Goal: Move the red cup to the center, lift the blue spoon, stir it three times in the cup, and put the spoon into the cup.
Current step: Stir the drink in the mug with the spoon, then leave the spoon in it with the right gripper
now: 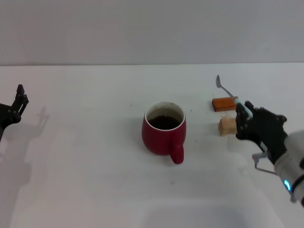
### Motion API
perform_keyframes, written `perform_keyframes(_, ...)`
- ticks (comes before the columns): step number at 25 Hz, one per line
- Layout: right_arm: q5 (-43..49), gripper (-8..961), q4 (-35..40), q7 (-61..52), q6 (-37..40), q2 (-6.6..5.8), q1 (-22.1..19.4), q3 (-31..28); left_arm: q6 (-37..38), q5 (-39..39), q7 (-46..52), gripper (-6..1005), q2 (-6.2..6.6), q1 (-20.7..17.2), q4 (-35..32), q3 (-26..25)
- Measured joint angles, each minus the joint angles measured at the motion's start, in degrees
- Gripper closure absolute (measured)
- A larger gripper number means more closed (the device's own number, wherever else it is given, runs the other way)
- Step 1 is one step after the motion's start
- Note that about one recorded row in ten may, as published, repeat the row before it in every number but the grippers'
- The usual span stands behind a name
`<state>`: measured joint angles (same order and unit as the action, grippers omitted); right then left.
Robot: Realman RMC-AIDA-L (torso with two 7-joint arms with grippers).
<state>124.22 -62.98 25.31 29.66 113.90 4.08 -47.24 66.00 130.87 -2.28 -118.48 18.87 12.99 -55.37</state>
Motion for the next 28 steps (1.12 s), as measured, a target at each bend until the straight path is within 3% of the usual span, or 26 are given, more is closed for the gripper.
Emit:
perform_keyframes(2, 0.0, 813, -7.7, 5.1, -9.8, 0.51, -2.6, -5.6, 0.0, 0.0, 0.0, 159, 0.00, -0.1, 0.0, 0.0)
perform_keyframes(4, 0.1, 812, -9.9, 6.8, -12.8, 0.80, -3.4, -7.3, 0.0, 0.0, 0.0, 159, 0.00, -0.3, 0.2, 0.0)
perform_keyframes(11, 6.0, 810, -25.5, 11.1, -36.2, 5.14, -8.1, -20.7, 0.1, 0.0, 0.0, 159, 0.00, -0.4, 0.3, 0.0)
perform_keyframes(17, 11.9, 809, -33.6, 3.6, -49.7, 5.13, -6.5, -25.4, 0.1, 0.0, 0.1, 159, 0.00, -0.4, 0.2, 0.0)
perform_keyframes(18, 16.2, 808, -36.4, -1.5, -55.2, 5.14, -5.3, -26.7, 0.1, 0.0, 0.1, 159, 0.00, -0.4, 0.2, 0.0)
perform_keyframes(19, 16.2, 808, -36.4, -1.5, -55.2, 5.14, -5.3, -26.7, 0.1, 0.0, 0.1, 159, 0.00, -0.4, 0.3, 0.0)
perform_keyframes(23, 25.5, 807, -43.6, -9.6, -67.2, 5.00, -2.2, -28.4, 0.1, 0.0, 0.1, 159, 0.00, -0.4, 0.3, 0.0)
perform_keyframes(28, 26.3, 806, -49.1, -11.2, -77.0, 4.98, 0.7, -30.7, 0.2, 0.0, 0.1, 159, 0.00, -0.6, 0.3, 0.0)
